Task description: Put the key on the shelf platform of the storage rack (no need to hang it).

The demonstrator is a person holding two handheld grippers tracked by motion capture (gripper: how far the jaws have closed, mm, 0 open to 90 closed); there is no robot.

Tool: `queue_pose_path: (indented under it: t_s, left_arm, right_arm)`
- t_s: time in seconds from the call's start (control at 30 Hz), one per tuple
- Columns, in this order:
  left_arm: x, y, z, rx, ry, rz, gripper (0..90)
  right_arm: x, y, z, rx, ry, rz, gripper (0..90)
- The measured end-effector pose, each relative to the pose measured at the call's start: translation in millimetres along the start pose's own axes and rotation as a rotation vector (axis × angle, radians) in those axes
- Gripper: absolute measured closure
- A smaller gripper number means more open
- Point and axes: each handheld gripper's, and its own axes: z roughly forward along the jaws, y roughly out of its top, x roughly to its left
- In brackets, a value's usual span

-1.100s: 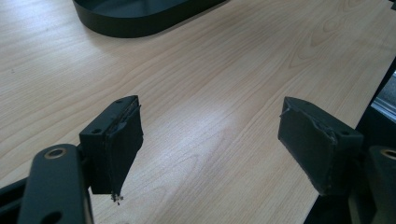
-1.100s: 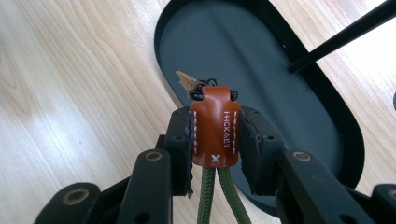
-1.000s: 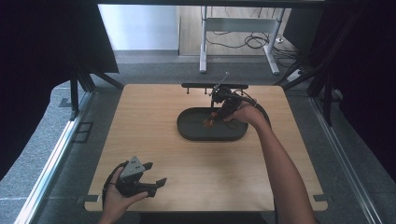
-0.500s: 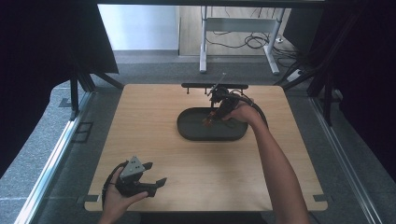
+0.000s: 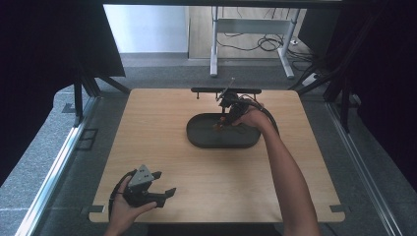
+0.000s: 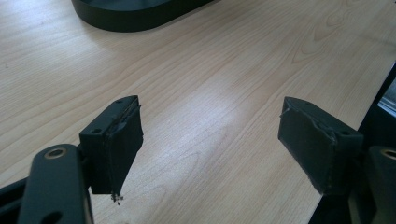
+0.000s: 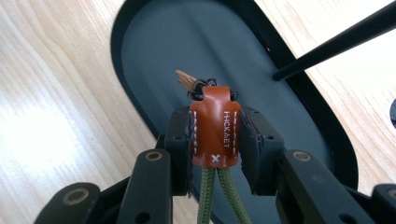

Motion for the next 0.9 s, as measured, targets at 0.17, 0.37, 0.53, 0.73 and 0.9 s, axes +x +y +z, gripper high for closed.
queue_pose_path:
  t_s: [0.17,0.37,0.53,0.73,0.9]
  left_arm:
    - [1.5,-0.6,-1.0,0.0,0.005,-0.004,22.1]
    - [0.9,-0.2,-0.8,0.002,0.005,0.0,22.1]
    - [-1.1,-0.3,2.5,0.009,-0.001,0.005,22.1]
    - [-1.1,-0.1,1.7,0.008,0.001,0.004,22.1]
    - [-1.3,-0.1,1.8,0.009,0.001,0.005,22.1]
  right_arm:
    - [-1.8,-2.9,7.1,-0.008,-0.023,0.0,66.1]
    - [-5.6,-7.5,14.3,-0.014,-0.015,0.005,65.9]
    - [-8.1,-14.5,23.2,-0.009,-0.025,0.002,65.8]
    - [-10.0,-17.6,27.7,-0.013,-0.024,0.008,65.7]
    - [-11.4,-20.8,33.1,-0.007,-0.034,0.014,65.3]
